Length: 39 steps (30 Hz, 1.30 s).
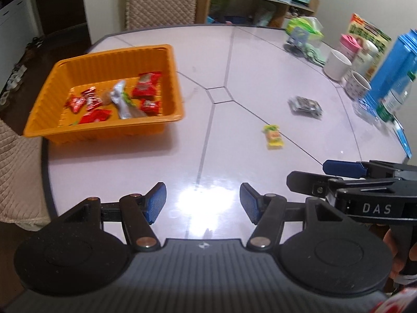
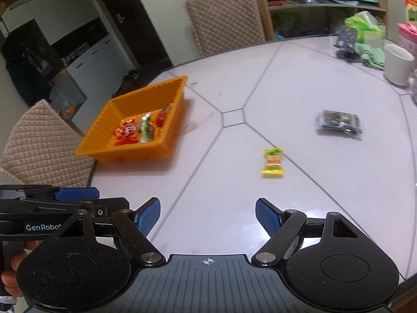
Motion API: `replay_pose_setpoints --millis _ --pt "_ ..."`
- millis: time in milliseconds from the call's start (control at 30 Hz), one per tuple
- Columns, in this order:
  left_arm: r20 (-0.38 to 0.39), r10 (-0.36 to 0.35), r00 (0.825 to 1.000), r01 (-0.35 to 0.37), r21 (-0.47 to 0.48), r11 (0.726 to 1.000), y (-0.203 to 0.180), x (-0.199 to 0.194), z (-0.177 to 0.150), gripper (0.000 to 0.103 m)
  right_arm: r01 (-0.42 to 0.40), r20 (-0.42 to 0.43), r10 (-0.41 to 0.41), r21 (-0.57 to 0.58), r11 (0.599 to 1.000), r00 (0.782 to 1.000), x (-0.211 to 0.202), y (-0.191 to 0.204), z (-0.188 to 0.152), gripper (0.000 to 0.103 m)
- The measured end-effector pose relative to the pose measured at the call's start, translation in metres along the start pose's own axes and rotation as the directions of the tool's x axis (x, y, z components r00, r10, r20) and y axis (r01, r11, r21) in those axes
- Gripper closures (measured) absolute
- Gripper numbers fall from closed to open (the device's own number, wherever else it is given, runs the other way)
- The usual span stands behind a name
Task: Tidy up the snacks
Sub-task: 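Move both tools away from the tray toward the yellow candy and pouch, then grasp the yellow candy with the left gripper while the right gripper grasps the clear snack pouch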
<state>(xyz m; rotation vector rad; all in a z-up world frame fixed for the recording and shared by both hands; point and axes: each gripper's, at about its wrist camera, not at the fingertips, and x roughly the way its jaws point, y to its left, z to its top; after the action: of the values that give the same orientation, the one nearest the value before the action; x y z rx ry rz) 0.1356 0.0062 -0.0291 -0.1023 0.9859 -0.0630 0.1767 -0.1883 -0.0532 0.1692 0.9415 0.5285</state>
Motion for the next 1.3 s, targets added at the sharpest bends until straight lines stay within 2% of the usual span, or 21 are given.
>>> replay_pose_setpoints --millis 633,1133,1300 --pt "-0.022 -0.077 0.997 0.079 0.139 0.987 -0.068 0.048 0.02 0.044 0.114 0.025 -0.118 0.128 0.985 0.993 -0.016 -0.066 -0.002 0.023" --pt "-0.025 -0.108 0.994 0.111 0.19 0.975 -0.105 0.109 0.044 0.044 0.181 0.003 -0.186 0.208 0.961 0.983 -0.003 -0.125 0.009 0.023" --pt "-0.011 -0.096 0.995 0.096 0.187 0.978 -0.114 0.131 0.054 0.045 0.202 -0.007 -0.206 0.231 0.952 0.978 0.003 -0.141 0.012 0.023"
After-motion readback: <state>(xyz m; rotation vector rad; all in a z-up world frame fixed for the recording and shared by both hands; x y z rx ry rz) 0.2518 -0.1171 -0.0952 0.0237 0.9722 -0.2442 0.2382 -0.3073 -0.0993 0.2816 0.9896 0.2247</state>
